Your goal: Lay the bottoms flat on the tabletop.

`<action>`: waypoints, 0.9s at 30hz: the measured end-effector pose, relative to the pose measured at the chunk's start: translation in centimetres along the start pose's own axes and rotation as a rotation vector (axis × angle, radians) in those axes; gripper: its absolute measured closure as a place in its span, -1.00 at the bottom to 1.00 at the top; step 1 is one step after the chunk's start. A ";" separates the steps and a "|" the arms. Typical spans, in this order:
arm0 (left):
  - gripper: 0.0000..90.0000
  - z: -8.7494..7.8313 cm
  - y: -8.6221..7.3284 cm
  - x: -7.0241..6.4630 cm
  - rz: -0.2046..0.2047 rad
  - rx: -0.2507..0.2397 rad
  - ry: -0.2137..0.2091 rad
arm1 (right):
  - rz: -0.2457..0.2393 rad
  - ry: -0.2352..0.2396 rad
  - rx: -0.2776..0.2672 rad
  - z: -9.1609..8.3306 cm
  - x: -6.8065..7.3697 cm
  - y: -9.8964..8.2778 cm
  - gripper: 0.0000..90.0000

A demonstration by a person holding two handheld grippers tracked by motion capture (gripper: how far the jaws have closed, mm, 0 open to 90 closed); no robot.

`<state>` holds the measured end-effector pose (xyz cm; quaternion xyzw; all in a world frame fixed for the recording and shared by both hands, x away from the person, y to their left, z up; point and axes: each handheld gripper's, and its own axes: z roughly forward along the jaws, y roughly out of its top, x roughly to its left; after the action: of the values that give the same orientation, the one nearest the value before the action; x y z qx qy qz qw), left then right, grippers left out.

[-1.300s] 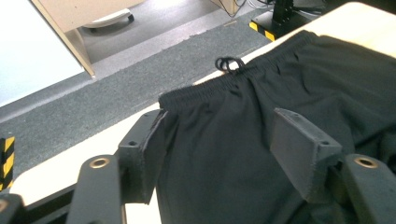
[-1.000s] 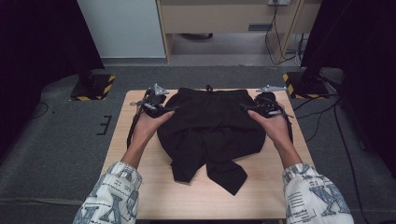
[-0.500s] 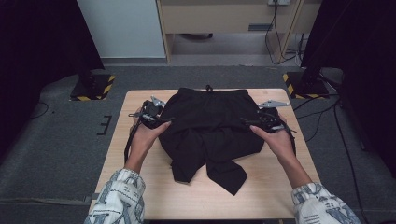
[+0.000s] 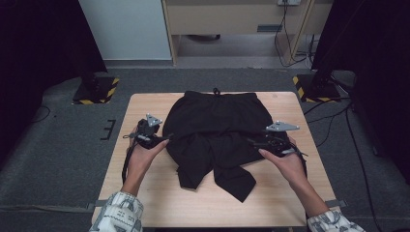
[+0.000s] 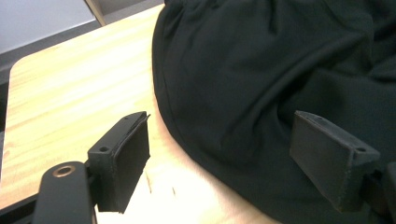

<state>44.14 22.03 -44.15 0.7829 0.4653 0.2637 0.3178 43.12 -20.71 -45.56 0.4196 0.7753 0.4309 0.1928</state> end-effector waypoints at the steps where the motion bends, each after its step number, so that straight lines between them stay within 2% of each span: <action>1: -0.57 -0.2 -0.9 -0.2 0.011 -0.013 -0.003 | -0.008 0.002 0.002 -0.1 0.1 -0.1 -0.30; 3: -0.57 -0.3 -1.2 -0.3 0.005 -0.019 -0.011 | -0.009 0.012 0.001 -0.3 0.4 -0.4 -0.23; 4: -0.56 -0.5 -2.3 -0.7 -0.001 -0.021 -0.025 | -0.011 0.023 0.004 -0.3 0.6 -0.5 -0.19; 5: -0.56 -0.5 -2.7 -0.8 -0.002 -0.022 -0.032 | -0.013 0.026 0.003 -0.4 0.7 -0.6 -0.17; 8: -0.55 -0.6 -4.1 -1.6 0.028 -0.010 -0.032 | -0.020 0.042 0.007 -0.4 1.1 -1.1 -0.07; 11: -0.55 -0.3 -5.2 -2.2 0.035 -0.007 -0.044 | -0.031 0.047 0.013 -0.3 1.4 -1.7 0.03; 15: -0.55 0.2 -5.7 -2.7 0.028 -0.019 -0.062 | -0.035 0.053 0.030 0.3 1.7 -2.7 0.17; 20: -0.55 0.3 -5.5 -4.1 0.040 -0.089 -0.122 | -0.057 0.086 0.041 0.4 2.5 -4.3 0.43; 22: -0.55 0.2 -5.4 -4.9 0.065 -0.111 -0.142 | -0.062 0.094 0.047 0.4 2.8 -4.9 0.45; 23: -0.56 0.2 -5.5 -5.3 0.075 -0.118 -0.164 | -0.064 0.092 0.051 0.4 3.0 -5.3 0.44; 24: -0.57 0.2 -5.5 -5.3 0.075 -0.118 -0.164 | -0.064 0.092 0.051 0.4 3.0 -5.3 0.44; 25: -0.57 0.2 -5.8 -6.1 0.091 -0.119 -0.195 | -0.070 0.091 0.056 0.3 3.6 -5.9 0.32; 27: -0.57 0.4 -6.0 -6.8 0.132 -0.099 -0.201 | -0.061 0.090 0.062 0.4 4.0 -6.1 0.16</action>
<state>38.20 18.02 -49.66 0.8176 0.3651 0.2268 0.3832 38.09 -18.91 -50.60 0.3815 0.8086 0.4193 0.1576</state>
